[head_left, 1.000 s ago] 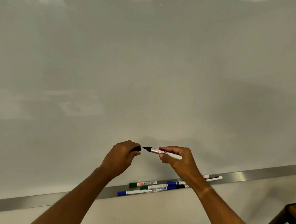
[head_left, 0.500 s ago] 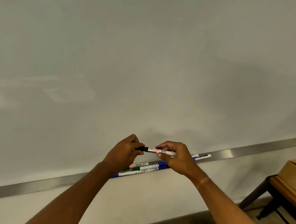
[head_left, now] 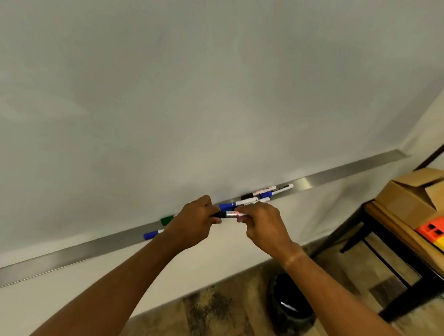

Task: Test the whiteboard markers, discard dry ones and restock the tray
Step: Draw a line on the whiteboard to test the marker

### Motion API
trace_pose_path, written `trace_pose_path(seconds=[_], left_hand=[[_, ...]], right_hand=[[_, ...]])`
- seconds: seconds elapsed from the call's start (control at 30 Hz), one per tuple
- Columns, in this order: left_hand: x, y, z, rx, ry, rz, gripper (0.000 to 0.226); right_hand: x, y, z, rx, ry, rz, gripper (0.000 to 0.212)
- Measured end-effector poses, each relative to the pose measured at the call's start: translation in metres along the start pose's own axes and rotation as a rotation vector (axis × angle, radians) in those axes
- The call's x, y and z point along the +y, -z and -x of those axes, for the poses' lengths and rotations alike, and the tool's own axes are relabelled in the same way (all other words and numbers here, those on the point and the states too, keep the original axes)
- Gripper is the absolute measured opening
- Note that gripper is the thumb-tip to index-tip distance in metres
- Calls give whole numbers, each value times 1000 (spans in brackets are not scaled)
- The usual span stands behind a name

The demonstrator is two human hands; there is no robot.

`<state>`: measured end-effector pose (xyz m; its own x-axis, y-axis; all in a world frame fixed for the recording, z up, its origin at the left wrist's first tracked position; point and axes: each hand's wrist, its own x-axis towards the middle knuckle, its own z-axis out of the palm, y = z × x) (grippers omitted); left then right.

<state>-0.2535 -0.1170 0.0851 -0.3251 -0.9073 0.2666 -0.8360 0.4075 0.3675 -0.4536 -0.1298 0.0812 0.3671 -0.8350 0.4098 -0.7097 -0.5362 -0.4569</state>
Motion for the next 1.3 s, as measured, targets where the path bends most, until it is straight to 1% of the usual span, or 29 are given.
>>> trace_pose_path(seconds=[0.17,0.37,0.5,0.63,0.77,0.9,1.0,1.17,1.27,1.3], left_hand=[[0,-28,-7,-76,-42,57,19],[15,-67,-17,-184,-80,159,22],[30,-90,-27,-256,-122,230,23],[43,-118,-37,-318,-154,264,21],[60,-158,-49,-342,-127,220,29],[72,-201,-55,-381,-99,44,47],[81,-235,-56,-450,-51,-39,56],[89,-293,-60,-593,40,-56,65],[94,-314,-63,-620,75,-19,65],[95,-316,-64,-609,81,-14,65]], right_hand=[[12,-12,21,-2,-97,70,13],[36,-12,53,-11,-196,125,15],[51,-5,77,34,-239,136,18],[81,-3,97,-8,-298,162,22],[121,-4,114,-39,-371,184,25],[166,-10,133,-57,-427,156,27],[206,-22,156,-120,-502,137,29],[269,-50,194,-263,-611,111,28],[306,-66,195,-297,-626,124,32],[316,-70,192,-306,-608,161,37]])
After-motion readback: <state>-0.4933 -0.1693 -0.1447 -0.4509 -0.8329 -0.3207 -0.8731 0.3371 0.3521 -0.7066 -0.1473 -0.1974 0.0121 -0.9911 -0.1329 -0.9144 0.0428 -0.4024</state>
